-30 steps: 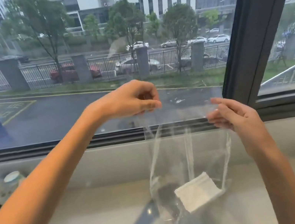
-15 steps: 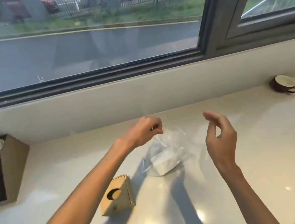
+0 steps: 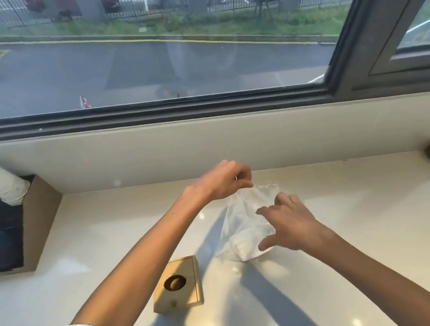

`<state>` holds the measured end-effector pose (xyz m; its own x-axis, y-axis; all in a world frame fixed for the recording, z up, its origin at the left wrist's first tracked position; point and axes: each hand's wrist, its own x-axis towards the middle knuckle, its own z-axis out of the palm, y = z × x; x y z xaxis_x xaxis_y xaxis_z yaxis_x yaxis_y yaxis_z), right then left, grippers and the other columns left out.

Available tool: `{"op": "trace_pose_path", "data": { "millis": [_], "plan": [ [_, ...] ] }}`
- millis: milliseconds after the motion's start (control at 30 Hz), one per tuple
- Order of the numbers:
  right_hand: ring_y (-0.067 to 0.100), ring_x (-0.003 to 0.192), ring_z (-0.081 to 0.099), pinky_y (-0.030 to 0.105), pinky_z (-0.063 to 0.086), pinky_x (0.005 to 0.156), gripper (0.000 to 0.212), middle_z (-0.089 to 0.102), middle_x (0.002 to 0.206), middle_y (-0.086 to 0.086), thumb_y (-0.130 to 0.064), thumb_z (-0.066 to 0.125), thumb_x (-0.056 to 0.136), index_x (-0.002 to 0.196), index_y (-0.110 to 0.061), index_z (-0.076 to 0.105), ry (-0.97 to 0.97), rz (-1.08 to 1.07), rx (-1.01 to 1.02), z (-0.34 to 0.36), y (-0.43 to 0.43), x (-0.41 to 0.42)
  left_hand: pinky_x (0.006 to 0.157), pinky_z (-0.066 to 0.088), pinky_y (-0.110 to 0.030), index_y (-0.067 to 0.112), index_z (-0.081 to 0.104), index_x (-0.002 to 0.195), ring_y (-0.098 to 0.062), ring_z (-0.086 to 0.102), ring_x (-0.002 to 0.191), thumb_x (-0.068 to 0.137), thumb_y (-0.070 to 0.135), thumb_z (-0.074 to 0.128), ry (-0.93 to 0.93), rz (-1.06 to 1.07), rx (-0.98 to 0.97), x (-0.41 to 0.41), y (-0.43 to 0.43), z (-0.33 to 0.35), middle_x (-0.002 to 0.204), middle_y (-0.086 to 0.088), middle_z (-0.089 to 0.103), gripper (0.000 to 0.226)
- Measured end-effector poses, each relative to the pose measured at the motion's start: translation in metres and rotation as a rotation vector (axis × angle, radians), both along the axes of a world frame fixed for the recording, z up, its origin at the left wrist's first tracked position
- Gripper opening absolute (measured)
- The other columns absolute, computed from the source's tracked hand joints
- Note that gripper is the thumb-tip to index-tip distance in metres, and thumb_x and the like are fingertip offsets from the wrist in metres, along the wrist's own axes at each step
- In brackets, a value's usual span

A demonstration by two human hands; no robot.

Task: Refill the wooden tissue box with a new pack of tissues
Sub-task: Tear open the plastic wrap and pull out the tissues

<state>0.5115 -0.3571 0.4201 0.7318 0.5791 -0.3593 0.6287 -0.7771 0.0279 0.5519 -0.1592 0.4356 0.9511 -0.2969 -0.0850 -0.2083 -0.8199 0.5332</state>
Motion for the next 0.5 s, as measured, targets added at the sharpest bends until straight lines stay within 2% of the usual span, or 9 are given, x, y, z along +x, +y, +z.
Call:
{"op": "trace_pose_path", "data": {
  "millis": [100, 167, 267, 333, 467, 500],
  "plan": [
    [0.022, 0.097, 0.052, 0.034, 0.03, 0.083, 0.045, 0.073, 0.081, -0.006, -0.046, 0.085, 0.064, 0.1, -0.023, 0.069, -0.273, 0.145, -0.029, -0.02, -0.001, 0.012, 0.069, 0.049, -0.031, 0.014, 0.067, 0.09, -0.016, 0.057, 0.074, 0.092, 0.029, 0.062, 0.013, 0.003, -0.028, 0.003, 0.009, -0.001, 0.082, 0.003, 0.065, 0.016],
    [0.024, 0.091, 0.058, 0.035, 0.031, 0.084, 0.049, 0.071, 0.071, -0.005, -0.037, 0.093, 0.052, 0.093, -0.021, 0.071, -0.401, 0.184, 0.061, -0.015, -0.001, 0.023, 0.064, 0.046, -0.023, 0.013, 0.067, 0.09, -0.011, 0.056, 0.071, 0.092, 0.027, 0.062, 0.016, 0.006, -0.06, 0.005, 0.014, -0.002, 0.079, 0.005, 0.064, 0.015],
    [0.029, 0.104, 0.057, 0.044, 0.03, 0.104, 0.058, 0.068, 0.088, 0.002, -0.037, 0.093, 0.05, 0.099, -0.017, 0.07, -0.488, 0.227, 0.052, -0.011, 0.002, 0.028, 0.062, 0.042, -0.019, 0.015, 0.067, 0.089, -0.003, 0.055, 0.067, 0.092, 0.028, 0.063, 0.025, 0.006, -0.087, 0.006, 0.021, -0.004, 0.073, 0.014, 0.06, 0.014],
    [0.034, 0.119, 0.048, 0.051, 0.025, 0.112, 0.061, 0.063, 0.11, 0.008, -0.036, 0.094, 0.048, 0.1, -0.017, 0.068, -0.491, 0.25, 0.029, -0.014, 0.003, 0.026, 0.064, 0.044, -0.021, 0.014, 0.066, 0.09, -0.005, 0.057, 0.068, 0.091, 0.03, 0.063, 0.035, 0.008, -0.096, 0.006, 0.023, -0.007, 0.074, 0.012, 0.061, 0.016],
    [0.042, 0.136, 0.037, 0.058, 0.028, 0.112, 0.094, 0.041, 0.144, 0.018, -0.032, 0.096, 0.044, 0.13, -0.022, 0.059, -0.471, 0.174, 0.141, -0.019, 0.003, 0.028, 0.063, 0.043, -0.018, 0.011, 0.068, 0.093, -0.01, 0.059, 0.072, 0.092, 0.03, 0.062, 0.032, -0.001, -0.099, 0.007, 0.027, -0.009, 0.084, 0.001, 0.068, 0.02],
    [0.043, 0.138, 0.035, 0.058, 0.028, 0.112, 0.095, 0.035, 0.148, 0.019, -0.032, 0.097, 0.044, 0.131, -0.023, 0.059, -0.467, 0.156, 0.167, -0.018, 0.003, 0.029, 0.063, 0.043, -0.017, 0.01, 0.068, 0.094, -0.011, 0.059, 0.073, 0.092, 0.03, 0.062, 0.032, -0.001, -0.102, 0.007, 0.029, -0.009, 0.085, 0.0, 0.069, 0.02]
  ]
}}
